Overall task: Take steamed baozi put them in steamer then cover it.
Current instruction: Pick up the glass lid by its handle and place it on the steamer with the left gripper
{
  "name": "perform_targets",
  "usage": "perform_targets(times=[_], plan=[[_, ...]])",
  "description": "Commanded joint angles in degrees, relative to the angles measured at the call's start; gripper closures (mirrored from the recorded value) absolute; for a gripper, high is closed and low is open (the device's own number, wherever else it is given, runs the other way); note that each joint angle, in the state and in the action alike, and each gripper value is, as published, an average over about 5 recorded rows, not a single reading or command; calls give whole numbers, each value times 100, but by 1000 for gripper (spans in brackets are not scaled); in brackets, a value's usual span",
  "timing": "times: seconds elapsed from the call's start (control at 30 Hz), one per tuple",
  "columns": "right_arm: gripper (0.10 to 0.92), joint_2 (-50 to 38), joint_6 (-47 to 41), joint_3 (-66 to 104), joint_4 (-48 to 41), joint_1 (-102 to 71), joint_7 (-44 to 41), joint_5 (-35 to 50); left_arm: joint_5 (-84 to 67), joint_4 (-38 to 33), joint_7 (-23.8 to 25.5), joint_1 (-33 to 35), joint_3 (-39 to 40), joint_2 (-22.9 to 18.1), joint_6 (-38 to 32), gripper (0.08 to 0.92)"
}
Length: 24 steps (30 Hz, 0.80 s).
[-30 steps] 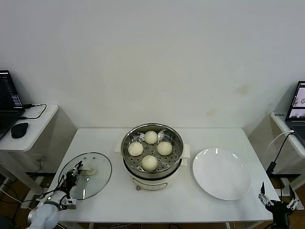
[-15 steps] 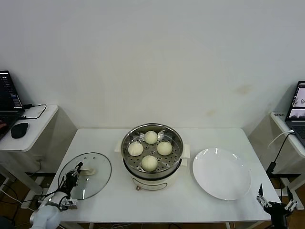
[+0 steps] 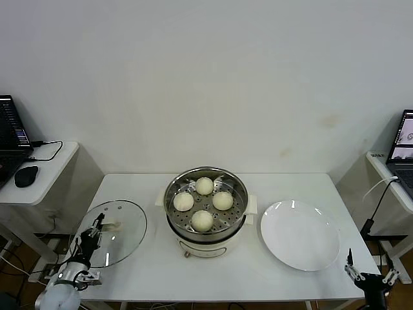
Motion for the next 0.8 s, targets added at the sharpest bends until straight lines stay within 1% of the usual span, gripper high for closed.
perform_targets(times=[0.03, 0.17, 0.27, 0.37, 0.47, 0.63, 0.8], plan=[[203, -15, 13, -105, 89, -41, -8, -67, -331, -2292, 318, 1349, -639, 76, 969, 853], [203, -2, 24, -156, 160, -78, -17, -92, -436, -3090, 793, 1683, -860, 153, 1514, 853], [203, 13, 44, -203, 208, -122, -18, -115, -493, -3621, 1171, 1796, -895, 230, 1874, 853], [203, 23, 62, -270, 265, -170, -17, -148, -540, -4136, 1501, 1791, -796, 309, 2206, 853], [203, 52, 86, -357, 313, -195, -15, -195, -557, -4522, 1710, 1639, -496, 346, 2537, 853], [203, 160, 146, -555, 304, -175, -7, -332, -447, -4696, 1951, 1132, 159, 317, 2931, 853], [203, 239, 150, -742, 250, -103, 10, -487, -568, -4422, 1991, 406, 1054, 486, 3164, 853]])
